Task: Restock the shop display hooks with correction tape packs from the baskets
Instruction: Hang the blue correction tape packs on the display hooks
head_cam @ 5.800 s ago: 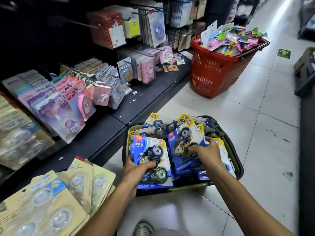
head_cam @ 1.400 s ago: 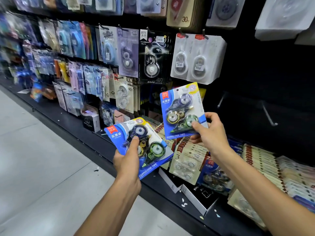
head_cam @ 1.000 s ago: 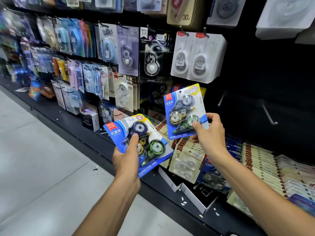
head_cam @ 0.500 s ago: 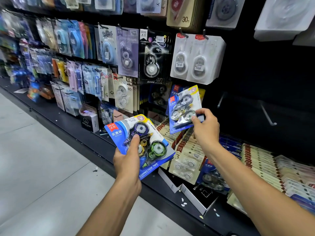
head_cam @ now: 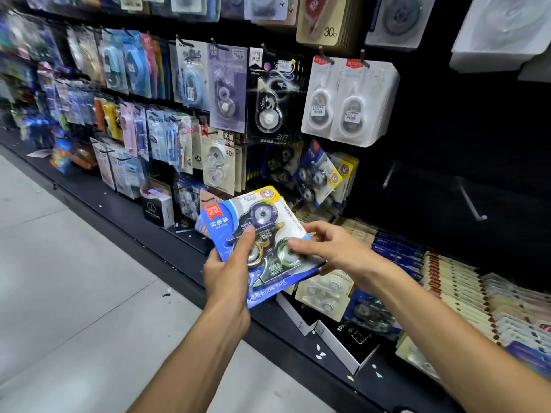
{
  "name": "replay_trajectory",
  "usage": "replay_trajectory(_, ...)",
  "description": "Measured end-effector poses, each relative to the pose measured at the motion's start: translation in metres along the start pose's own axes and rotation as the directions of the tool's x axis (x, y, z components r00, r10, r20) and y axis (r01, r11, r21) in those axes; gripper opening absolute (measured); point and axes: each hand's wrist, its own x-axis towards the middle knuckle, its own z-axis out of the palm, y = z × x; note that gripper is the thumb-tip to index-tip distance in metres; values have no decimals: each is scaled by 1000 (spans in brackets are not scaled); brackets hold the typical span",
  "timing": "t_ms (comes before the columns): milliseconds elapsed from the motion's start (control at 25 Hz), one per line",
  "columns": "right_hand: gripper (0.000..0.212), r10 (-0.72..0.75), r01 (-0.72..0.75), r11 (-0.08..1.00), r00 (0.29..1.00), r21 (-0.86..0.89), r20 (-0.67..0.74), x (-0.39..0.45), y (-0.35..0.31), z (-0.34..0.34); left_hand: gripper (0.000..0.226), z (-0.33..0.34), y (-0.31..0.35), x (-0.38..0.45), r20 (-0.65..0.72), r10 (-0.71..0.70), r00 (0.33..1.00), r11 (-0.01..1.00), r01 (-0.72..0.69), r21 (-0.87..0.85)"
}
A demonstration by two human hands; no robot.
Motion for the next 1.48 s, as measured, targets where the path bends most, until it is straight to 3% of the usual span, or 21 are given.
replay_trajectory(80,43,-5,5,1000,998,1,-59,-3,1,1,30,2,-3,1,5,3,1000,1000,-3,-3)
replay_trajectory(240,22,25,23,974,978,226,-208,-6,-3,-8,51,2,-5,4,23,-36,999,997,38,-60)
replay_trajectory(320,24,47,46,955,952,294,-302,-8,-2,-13,34,4,-7,5,-11,-23,1000,997,22,-70)
replay_trajectory(400,25,51,74,964,892,256,-449,-4,4,-21,12,7,-8,4,-72,18,997,999,-21,-42)
replay_trajectory(520,22,-39,157,978,782,138,-621,3,8,-37,6,9,-12,6,-176,89,980,995,-80,62)
replay_trajectory(760,12,-84,141,989,778,42,-622,21,0,-51,12,9,-17,10,-189,127,974,989,-108,103)
replay_trajectory(880,12,-136,93,990,771,-103,-622,22,0,-46,16,9,-16,8,-175,119,977,990,-103,95)
replay_trajectory(960,13,-170,85,983,743,-161,-648,22,5,-40,20,8,-14,6,-170,112,979,991,-97,92)
replay_trajectory(1120,17,-138,107,990,667,-90,-732,23,10,-36,18,6,-12,6,-164,110,980,991,-96,88)
replay_trajectory(1320,25,-395,57,883,626,-465,-673,24,4,-31,15,7,-11,5,-152,119,981,991,-107,86)
replay_trajectory(1400,27,-383,118,910,605,-397,-698,33,9,-31,13,7,-10,5,-149,108,983,993,-99,69)
replay_trajectory(1480,37,-265,96,959,646,-268,-716,48,17,-33,9,7,-9,5,-141,107,984,993,-100,59)
